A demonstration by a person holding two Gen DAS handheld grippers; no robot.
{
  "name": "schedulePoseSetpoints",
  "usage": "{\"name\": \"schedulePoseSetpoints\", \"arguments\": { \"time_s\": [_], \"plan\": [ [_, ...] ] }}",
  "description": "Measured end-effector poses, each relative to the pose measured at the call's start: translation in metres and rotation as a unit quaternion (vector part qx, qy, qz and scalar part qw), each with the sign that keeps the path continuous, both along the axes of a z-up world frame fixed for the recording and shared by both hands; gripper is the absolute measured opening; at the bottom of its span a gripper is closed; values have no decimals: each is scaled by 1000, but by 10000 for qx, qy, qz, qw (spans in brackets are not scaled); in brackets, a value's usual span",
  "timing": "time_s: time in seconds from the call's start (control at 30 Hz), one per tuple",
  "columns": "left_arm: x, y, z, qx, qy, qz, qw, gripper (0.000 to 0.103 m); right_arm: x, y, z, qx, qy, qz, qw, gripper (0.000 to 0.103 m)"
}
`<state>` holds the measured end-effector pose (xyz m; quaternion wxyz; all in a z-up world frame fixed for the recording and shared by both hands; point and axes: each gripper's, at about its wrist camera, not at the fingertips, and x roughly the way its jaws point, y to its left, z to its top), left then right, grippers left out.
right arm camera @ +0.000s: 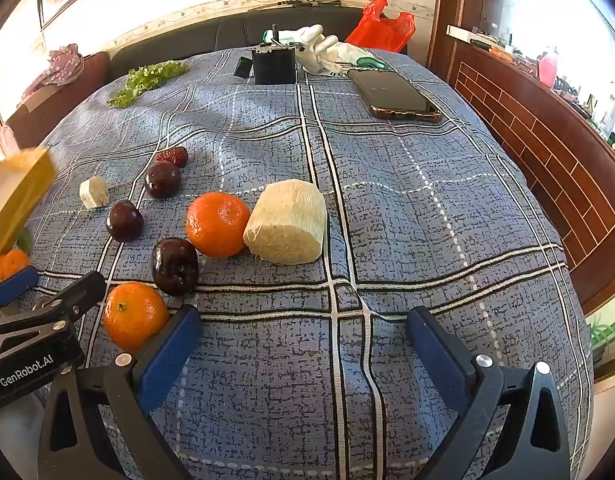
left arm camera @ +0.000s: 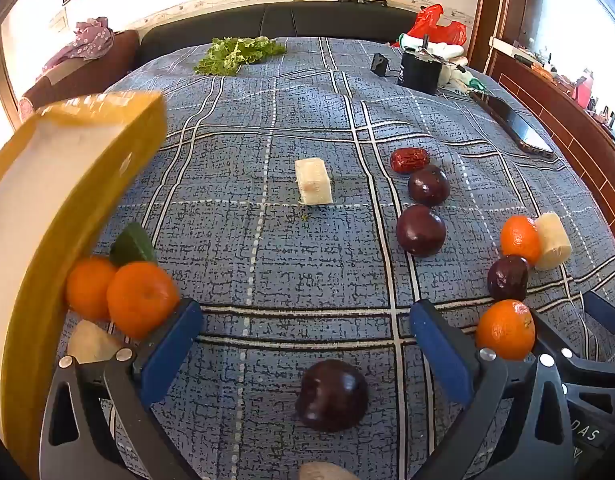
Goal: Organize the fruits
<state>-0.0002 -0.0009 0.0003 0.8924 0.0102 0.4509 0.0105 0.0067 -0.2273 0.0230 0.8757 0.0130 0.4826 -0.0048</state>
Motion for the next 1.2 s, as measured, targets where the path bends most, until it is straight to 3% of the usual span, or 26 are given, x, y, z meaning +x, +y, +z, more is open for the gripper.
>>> {"name": "schedulePoseSetpoints", "arguments": {
  "time_s": [1.2],
  "plan": [
    [0, 2, 0, -130, 27, 1, 9999, 103, 0, 0, 0, -11, -46, 0, 10000, 103]
  ]
}}
